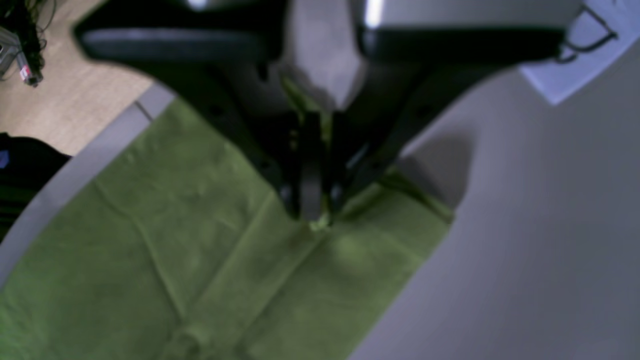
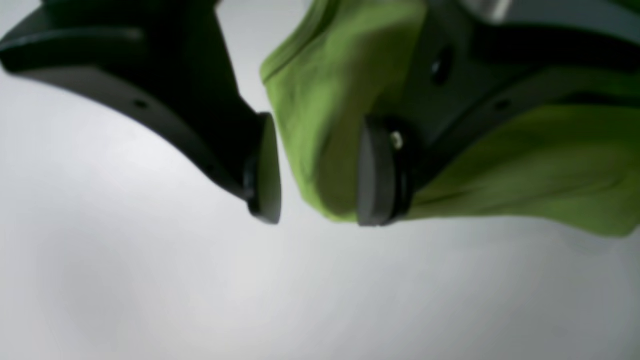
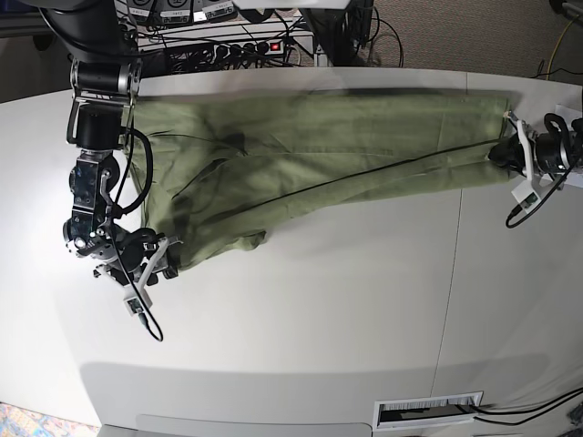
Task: Fold the T-shirt properly
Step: 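Hold the hem end with left gripper, pull collar end with right, then drag the right gripper along the strip, tucking the sleeve in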
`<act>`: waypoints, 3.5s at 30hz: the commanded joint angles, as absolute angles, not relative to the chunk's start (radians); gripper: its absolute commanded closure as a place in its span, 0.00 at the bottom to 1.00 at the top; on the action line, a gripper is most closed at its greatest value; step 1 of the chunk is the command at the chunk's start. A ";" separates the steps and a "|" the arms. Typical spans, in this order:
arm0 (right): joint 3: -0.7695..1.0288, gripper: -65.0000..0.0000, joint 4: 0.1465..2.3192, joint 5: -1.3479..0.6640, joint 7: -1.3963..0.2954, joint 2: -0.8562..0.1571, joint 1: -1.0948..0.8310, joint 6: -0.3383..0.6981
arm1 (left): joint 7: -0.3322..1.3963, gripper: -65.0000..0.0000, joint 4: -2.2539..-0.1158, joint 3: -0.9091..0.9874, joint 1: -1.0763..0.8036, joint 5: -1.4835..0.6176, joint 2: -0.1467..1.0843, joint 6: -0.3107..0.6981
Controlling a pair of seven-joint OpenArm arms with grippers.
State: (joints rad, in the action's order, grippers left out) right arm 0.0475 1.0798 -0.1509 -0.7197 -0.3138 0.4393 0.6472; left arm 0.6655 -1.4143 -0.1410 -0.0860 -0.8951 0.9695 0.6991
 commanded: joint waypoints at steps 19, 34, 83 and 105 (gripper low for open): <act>0.052 1.00 1.021 -0.149 -0.745 -0.327 0.471 0.644 | 0.646 1.00 -1.424 -0.128 -0.075 -0.886 0.970 0.698; 0.052 1.00 1.206 -0.333 -0.986 -0.334 0.468 0.643 | 0.628 1.00 -1.424 -0.128 -0.075 -0.867 0.970 0.698; -0.097 1.00 1.116 -0.370 -1.061 -0.295 0.546 0.646 | 0.620 1.00 -1.424 -0.128 -0.075 -0.867 0.970 0.698; -0.091 1.00 1.547 -0.595 -1.272 -0.524 0.311 0.643 | 0.702 1.00 -1.425 -0.128 -0.075 -0.920 0.992 0.698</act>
